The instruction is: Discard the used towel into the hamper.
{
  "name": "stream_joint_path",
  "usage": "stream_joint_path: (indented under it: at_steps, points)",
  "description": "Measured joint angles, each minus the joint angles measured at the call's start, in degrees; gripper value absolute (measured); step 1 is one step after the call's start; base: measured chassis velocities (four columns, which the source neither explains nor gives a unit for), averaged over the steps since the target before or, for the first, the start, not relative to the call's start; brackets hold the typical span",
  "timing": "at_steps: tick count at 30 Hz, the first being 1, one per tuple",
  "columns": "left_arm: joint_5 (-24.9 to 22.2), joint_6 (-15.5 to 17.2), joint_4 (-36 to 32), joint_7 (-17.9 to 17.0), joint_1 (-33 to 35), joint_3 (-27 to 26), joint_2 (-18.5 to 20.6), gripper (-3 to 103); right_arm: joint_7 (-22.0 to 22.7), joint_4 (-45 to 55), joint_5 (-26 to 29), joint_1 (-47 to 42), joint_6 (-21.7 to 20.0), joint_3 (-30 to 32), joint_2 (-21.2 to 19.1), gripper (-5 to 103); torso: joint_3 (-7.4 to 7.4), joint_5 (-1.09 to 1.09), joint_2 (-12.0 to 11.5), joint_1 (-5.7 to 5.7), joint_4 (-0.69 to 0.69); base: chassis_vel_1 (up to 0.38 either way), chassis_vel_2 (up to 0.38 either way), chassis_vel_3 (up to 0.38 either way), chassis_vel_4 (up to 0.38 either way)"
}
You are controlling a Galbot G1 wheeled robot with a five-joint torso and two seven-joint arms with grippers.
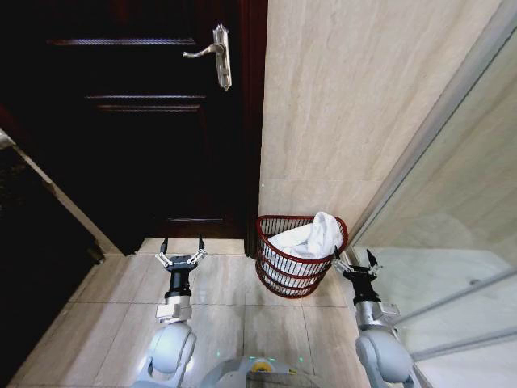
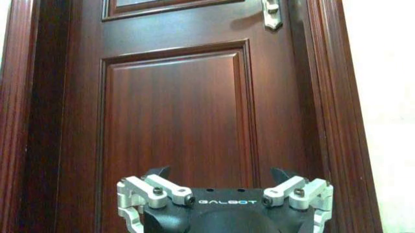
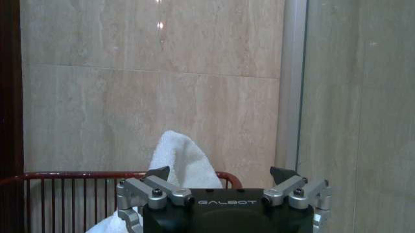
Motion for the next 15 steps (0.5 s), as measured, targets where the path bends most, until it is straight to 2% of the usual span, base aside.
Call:
stream_joint_path:
  at_steps: [15]
  points:
    - [-0.1, 0.1, -0.5, -0.1, 1.0, -0.5, 0.0, 100, 0.0, 0.1, 0.1, -0.4, 0.6, 0.1, 0.0, 100, 0.11, 0.00, 0.2, 0.05, 0.00, 0.000, 0.000, 0.000, 0.000]
